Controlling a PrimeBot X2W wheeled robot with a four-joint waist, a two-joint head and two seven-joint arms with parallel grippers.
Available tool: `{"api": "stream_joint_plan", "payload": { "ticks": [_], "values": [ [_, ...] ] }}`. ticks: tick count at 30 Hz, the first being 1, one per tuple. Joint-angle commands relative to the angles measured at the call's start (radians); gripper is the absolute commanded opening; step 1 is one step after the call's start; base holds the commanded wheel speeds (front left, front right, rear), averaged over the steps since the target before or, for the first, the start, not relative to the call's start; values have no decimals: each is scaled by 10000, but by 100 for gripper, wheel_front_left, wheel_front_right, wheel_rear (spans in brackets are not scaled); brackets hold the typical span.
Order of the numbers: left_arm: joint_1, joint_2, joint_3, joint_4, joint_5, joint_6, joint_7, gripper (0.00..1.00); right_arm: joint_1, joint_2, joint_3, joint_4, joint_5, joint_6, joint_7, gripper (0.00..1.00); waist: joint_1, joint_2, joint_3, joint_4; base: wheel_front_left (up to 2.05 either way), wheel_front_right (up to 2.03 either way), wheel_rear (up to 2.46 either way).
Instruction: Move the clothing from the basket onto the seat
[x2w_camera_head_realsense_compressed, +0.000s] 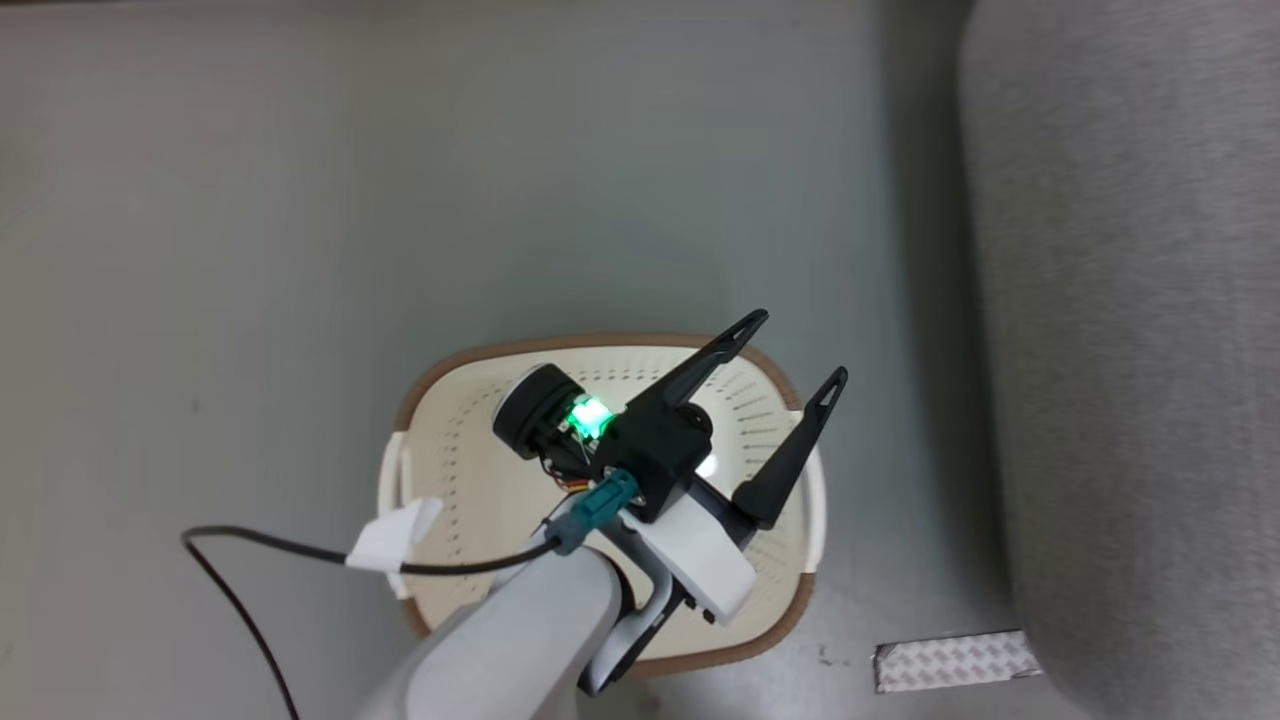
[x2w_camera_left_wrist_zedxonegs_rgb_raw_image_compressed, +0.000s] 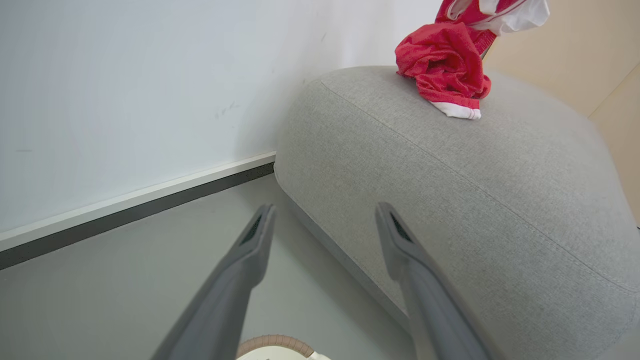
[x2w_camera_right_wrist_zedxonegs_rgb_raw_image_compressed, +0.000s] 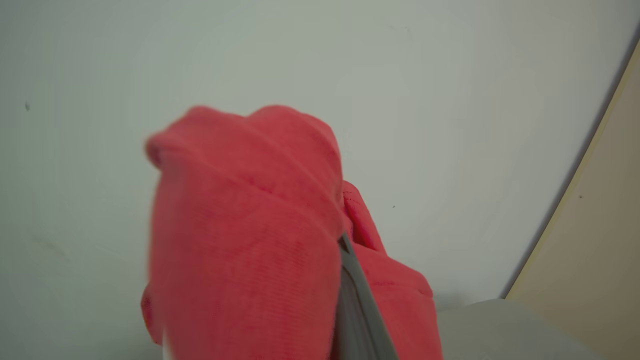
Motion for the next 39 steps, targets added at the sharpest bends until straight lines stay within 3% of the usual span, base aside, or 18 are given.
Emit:
{"api": "stream_joint_plan", "payload": {
  "ticks": [1, 11, 12, 13, 14, 15, 16, 22, 27, 35, 39],
  "values": [
    [-85, -29, -42, 3, 108, 62, -119, 100, -194, -112, -109, 430, -192, -26, -135, 0, -3, 0, 645, 701, 0, 0, 0],
    [279, 45, -152, 233, 124, 362, -308, 100, 194, 597, -1720, 3678, -1441, -26, -681, 0, -3, 0, 892, 1093, 0, 0, 0],
    [329, 73, -145, 256, 82, 367, -327, 100, 258, 714, -1857, 3785, -1607, -26, -689, 15, -3, 0, 811, 1069, 0, 0, 0],
    [329, 73, -145, 256, 82, 367, -327, 100, 258, 714, -1857, 3785, -1607, -26, -689, 15, -3, 0, 811, 1069, 0, 0, 0],
    [403, 106, -134, 295, 30, 385, -344, 100, 350, 835, -1911, 3875, -1767, -26, -705, 37, -3, 0, 708, 1040, 0, 0, 0],
    [465, 144, -120, 331, -19, 417, -352, 100, 437, 970, -1955, 3919, -1874, -26, -727, 82, -3, 0, 586, 1006, 0, 0, 0],
    [503, 166, -110, 353, -52, 437, -350, 100, 499, 1008, -1991, 3927, -2059, -26, -742, 100, -3, 0, 463, 978, 0, 0, 0],
    [829, 247, -4, 578, -346, 468, -574, 100, 999, 1247, -1586, 3647, -2740, -26, -763, 100, -3, 0, -600, 762, 0, 0, 0],
    [1332, 318, 251, 887, -651, 585, -838, 100, 2164, 1491, -783, 2841, -2454, -26, -766, 100, -3, 0, -1784, 645, 0, 0, 0],
    [2742, 409, 1026, 1367, -1244, 1047, -1113, 100, 5754, 1822, -43, -157, -1467, -26, -755, 100, -3, 0, -4010, 936, 0, 0, 0],
    [3676, 610, 1679, 1214, -1365, 1332, -1117, 100, 7583, 2387, 215, -1633, -1122, -26, -756, 100, -3, 0, -4994, 1076, 0, 0, 0]
  ]
}}
